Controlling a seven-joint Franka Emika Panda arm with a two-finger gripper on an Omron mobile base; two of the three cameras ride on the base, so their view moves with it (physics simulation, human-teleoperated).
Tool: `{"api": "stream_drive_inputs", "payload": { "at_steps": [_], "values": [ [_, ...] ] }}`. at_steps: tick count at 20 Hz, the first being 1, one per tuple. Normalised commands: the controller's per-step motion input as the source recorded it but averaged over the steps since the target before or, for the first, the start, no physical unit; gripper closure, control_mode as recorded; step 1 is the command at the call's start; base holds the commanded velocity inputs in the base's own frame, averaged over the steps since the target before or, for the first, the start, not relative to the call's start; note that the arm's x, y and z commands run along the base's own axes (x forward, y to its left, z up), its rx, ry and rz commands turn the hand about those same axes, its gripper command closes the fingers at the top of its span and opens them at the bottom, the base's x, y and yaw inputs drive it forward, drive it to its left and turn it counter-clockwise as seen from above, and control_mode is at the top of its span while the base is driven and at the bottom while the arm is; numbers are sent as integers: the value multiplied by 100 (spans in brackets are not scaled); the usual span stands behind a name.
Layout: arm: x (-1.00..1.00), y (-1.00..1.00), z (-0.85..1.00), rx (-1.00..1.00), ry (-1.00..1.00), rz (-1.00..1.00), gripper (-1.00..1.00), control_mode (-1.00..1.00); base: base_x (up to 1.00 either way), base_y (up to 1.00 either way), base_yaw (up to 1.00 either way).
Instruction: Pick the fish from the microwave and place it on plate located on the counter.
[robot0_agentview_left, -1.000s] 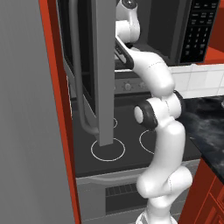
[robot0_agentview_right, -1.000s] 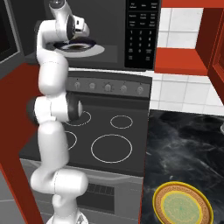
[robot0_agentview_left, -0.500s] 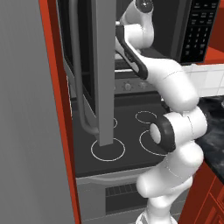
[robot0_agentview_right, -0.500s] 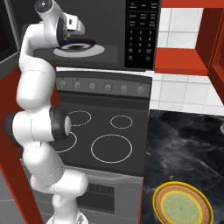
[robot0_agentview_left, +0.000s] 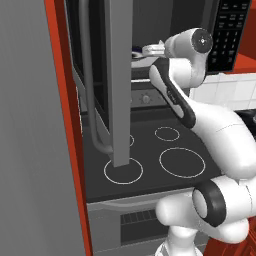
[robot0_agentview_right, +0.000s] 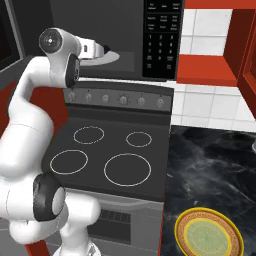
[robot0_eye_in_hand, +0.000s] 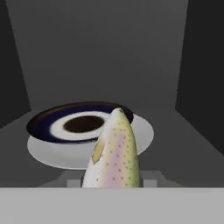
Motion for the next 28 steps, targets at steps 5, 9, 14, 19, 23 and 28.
{"api": "stream_drive_inputs", "payload": {
  "at_steps": [5, 9, 14, 19, 23, 28],
  "values": [
    [-100, -71, -19, 0, 2, -2, 100, -100, 0, 0, 0],
    [-100, -39, -77, -6, 11, -3, 100, -100, 0, 0, 0],
    [-91, -41, -82, -1, 9, -8, 100, -100, 0, 0, 0],
    [-6, -93, -65, 0, 20, -27, 100, -100, 0, 0, 0],
    [0, -100, -64, 0, 24, -31, 100, -100, 0, 0, 0],
    [-1, -100, -68, 2, 24, -27, 100, -100, 0, 0, 0]
  ]
}}
